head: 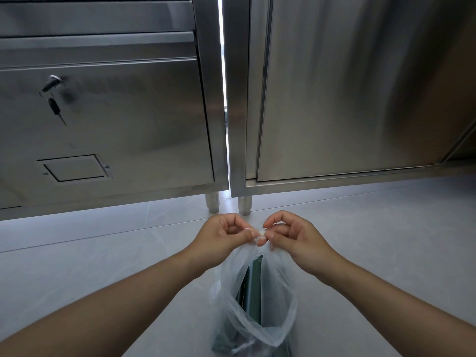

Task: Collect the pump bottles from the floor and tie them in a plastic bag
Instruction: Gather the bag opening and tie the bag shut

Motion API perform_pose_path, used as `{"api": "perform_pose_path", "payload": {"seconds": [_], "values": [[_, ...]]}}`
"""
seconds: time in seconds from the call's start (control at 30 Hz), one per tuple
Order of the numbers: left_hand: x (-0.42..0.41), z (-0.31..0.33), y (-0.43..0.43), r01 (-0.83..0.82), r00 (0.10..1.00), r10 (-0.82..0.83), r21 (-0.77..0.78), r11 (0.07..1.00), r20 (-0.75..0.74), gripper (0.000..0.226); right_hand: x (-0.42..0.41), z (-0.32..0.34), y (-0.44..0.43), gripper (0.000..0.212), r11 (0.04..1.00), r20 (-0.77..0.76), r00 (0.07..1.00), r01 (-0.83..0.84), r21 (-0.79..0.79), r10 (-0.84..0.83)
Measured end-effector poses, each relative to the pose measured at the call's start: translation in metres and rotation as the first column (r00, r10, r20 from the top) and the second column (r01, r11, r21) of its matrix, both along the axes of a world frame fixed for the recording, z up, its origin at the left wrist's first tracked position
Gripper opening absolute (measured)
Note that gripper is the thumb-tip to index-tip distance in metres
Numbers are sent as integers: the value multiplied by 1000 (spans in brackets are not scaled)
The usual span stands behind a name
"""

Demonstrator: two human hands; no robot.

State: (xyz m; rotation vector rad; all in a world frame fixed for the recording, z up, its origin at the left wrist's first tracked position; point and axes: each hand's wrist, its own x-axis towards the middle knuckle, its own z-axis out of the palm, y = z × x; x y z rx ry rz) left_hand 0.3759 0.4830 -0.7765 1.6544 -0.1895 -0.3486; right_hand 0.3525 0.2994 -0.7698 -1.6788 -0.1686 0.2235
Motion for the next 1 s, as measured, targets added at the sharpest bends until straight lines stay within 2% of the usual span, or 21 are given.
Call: {"api": "perform_pose_path", "payload": {"seconds": [0.1, 0.23, 0.37, 0.43, 0.5, 0.53, 0.63, 0.9, 1.0], "values": [[2, 0, 2, 2, 1000, -2, -13, 1000, -5, 15, -1, -1, 2, 13, 999, 45, 999, 11, -44, -9], [2, -2, 2, 18, 1000, -18, -2, 1000, -2, 16, 0, -5, 6, 16, 986, 140, 985, 118, -117, -101], [1, -2, 3, 25, 999, -26, -9, 1000, -21, 17, 2, -10, 8, 13, 976, 198, 965, 193, -97, -171], [1, -2, 4, 22, 999, -22, -12, 1000, -23, 14, 2, -10, 9, 14, 972, 217, 960, 205, -113, -177], [1, -2, 4, 9, 1000, -9, -4, 1000, -12, 11, 3, -11, 9, 4, 969, 230, 959, 202, -145, -166], [1, -2, 3, 4, 1000, -3, 4, 1000, -2, 9, 3, -13, 8, 9, 966, 245, 956, 205, -160, -162], [1, -1, 3, -10, 1000, 10, 21, 1000, 15, 4, 4, -16, 8, 16, 962, 242, 956, 211, -175, -166], [0, 1, 3, -39, 997, 31, 128, 991, 65, 6, 3, -22, 7, 12, 949, 254, 951, 234, -210, -178], [1, 1, 4, -53, 997, 41, 189, 981, 66, 14, 2, -25, 7, 13, 943, 237, 953, 244, -225, -190]]}}
